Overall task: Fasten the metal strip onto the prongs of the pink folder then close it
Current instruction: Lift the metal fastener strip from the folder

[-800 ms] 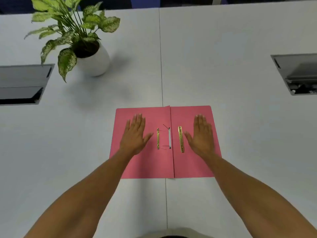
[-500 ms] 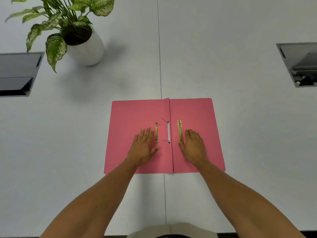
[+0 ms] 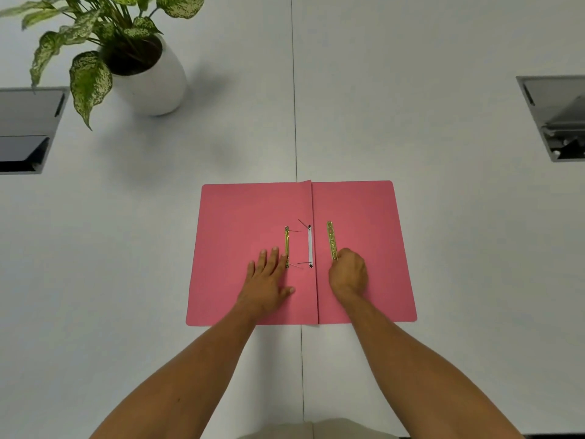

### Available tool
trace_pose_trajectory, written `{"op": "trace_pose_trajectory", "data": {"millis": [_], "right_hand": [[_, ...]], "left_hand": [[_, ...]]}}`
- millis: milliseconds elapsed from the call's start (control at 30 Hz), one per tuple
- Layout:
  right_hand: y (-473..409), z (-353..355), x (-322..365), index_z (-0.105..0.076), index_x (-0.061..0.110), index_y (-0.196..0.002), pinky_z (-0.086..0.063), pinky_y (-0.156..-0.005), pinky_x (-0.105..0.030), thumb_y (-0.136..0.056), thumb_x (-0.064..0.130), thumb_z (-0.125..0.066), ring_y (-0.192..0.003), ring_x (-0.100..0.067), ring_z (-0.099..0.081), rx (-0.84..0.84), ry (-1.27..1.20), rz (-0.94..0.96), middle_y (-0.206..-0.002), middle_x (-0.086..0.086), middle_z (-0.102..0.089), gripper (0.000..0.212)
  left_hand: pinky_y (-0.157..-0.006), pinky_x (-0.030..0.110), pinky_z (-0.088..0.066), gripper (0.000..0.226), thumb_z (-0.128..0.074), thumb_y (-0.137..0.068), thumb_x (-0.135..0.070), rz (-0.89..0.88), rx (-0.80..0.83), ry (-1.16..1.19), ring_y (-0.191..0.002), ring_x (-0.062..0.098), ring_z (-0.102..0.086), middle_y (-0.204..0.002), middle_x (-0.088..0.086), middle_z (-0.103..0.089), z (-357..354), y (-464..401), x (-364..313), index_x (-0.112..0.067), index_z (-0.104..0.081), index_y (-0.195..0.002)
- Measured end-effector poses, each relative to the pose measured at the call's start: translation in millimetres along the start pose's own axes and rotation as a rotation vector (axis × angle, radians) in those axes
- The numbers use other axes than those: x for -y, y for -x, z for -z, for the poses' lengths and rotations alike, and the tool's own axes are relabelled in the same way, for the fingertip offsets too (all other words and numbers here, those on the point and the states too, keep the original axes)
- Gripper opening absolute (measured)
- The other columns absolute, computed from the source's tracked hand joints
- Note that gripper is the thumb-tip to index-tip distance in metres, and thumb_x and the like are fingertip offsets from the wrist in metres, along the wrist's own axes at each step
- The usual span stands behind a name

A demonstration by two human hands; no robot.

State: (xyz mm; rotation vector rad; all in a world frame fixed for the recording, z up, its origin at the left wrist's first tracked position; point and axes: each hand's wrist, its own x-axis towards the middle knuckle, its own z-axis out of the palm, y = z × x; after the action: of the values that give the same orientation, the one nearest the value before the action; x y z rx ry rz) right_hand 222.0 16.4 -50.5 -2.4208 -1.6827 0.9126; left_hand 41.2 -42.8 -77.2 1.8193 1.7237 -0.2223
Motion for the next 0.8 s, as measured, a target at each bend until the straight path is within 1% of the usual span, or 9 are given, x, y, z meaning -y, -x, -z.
{"op": "trace_pose_trajectory", "data": {"millis": [100, 167, 200, 267, 333, 400, 467, 633, 800], "right_hand": [[0, 1, 2, -0.060, 0.002, -0.101, -0.040, -0.055, -0.028, -0.089, 0.004, -0.060, -0.073, -0.025, -0.057, -0.012, -0.102, -0.062, -0.095, -0.016, -0.068, 0.012], [0, 0, 0, -0.055, 0.004, -0.112, -0.042, -0.055, -0.028, -0.089, 0.004, -0.061, -0.075, -0.027, -0.061, -0.028, -0.154, -0.050, -0.097, -0.016, -0.068, 0.024], [1, 0, -1, -0.052, 0.005, -0.118, -0.043, -0.056, -0.029, -0.088, 0.004, -0.062, -0.078, -0.029, -0.063, -0.035, -0.172, -0.042, -0.098, -0.016, -0.069, 0.031], [1, -1, -4, -0.048, 0.007, -0.126, -0.043, -0.056, -0.028, -0.088, 0.005, -0.062, -0.082, -0.030, -0.066, -0.042, -0.194, -0.029, -0.100, -0.015, -0.069, 0.040], [1, -2, -8, -0.048, 0.009, -0.127, -0.043, -0.058, -0.027, -0.089, 0.006, -0.062, -0.083, -0.028, -0.065, -0.039, -0.213, -0.023, -0.101, -0.014, -0.070, 0.040], [2, -4, -11, -0.050, 0.009, -0.124, -0.043, -0.060, -0.028, -0.089, 0.006, -0.060, -0.085, -0.028, -0.065, -0.039, -0.225, -0.015, -0.101, -0.014, -0.069, 0.036], [2, -5, -12, -0.053, 0.008, -0.121, -0.044, -0.063, -0.029, -0.089, 0.005, -0.059, -0.088, -0.031, -0.065, -0.046, -0.233, -0.011, -0.102, -0.015, -0.069, 0.033], [-2, -9, -16, -0.059, 0.007, -0.110, -0.050, -0.069, -0.037, -0.086, 0.000, -0.058, -0.089, -0.033, -0.064, -0.055, -0.284, 0.009, -0.100, -0.015, -0.069, 0.026], [-2, -13, -26, -0.062, 0.007, -0.095, -0.044, -0.062, -0.032, -0.085, -0.001, -0.058, -0.079, -0.030, -0.062, -0.071, -0.325, 0.044, -0.089, -0.011, -0.070, 0.014]], "left_hand": [[-0.117, 0.049, 0.008, 0.080, -0.044, -0.093, -0.051, 0.007, -0.003, 0.026, -0.147, 0.029, 0.016, -0.160, 0.002, 0.015, -1, 0, -2, -0.020, 0.000, -0.153], [-0.120, 0.052, -0.004, 0.071, -0.051, -0.092, -0.041, 0.007, -0.085, 0.104, -0.149, 0.028, -0.001, -0.162, 0.004, -0.005, 3, 0, -4, -0.016, -0.020, -0.151], [-0.117, 0.054, -0.018, 0.060, -0.054, -0.091, -0.034, -0.012, -0.195, 0.165, -0.145, 0.030, -0.019, -0.157, 0.009, -0.024, 6, 0, -6, -0.013, -0.036, -0.145], [-0.099, 0.051, -0.043, 0.037, -0.059, -0.087, -0.020, -0.038, -0.479, 0.270, -0.120, 0.033, -0.050, -0.131, 0.015, -0.054, 15, -6, -12, -0.008, -0.060, -0.123], [-0.088, 0.045, -0.047, 0.024, -0.060, -0.086, -0.014, -0.045, -0.675, 0.316, -0.104, 0.031, -0.057, -0.113, 0.012, -0.062, 29, -17, -23, -0.010, -0.066, -0.110], [-0.084, 0.040, -0.044, 0.018, -0.059, -0.088, -0.014, -0.102, -0.742, 0.269, -0.098, 0.028, -0.056, -0.104, 0.009, -0.064, 50, -31, -41, -0.012, -0.069, -0.103], [-0.081, 0.039, -0.040, 0.017, -0.059, -0.087, -0.015, -0.194, -0.707, 0.166, -0.097, 0.028, -0.056, -0.100, 0.008, -0.066, 68, -48, -58, -0.012, -0.071, -0.100], [-0.081, 0.041, -0.036, 0.027, -0.059, -0.080, -0.009, -0.302, -0.402, -0.161, -0.101, 0.035, -0.055, -0.103, 0.012, -0.066, 78, -88, -88, -0.008, -0.070, -0.105], [-0.090, 0.039, -0.036, 0.030, -0.049, -0.083, -0.009, -0.192, -0.174, -0.384, -0.109, 0.031, -0.050, -0.112, 0.010, -0.061, 80, -108, -100, -0.010, -0.064, -0.109]]}}
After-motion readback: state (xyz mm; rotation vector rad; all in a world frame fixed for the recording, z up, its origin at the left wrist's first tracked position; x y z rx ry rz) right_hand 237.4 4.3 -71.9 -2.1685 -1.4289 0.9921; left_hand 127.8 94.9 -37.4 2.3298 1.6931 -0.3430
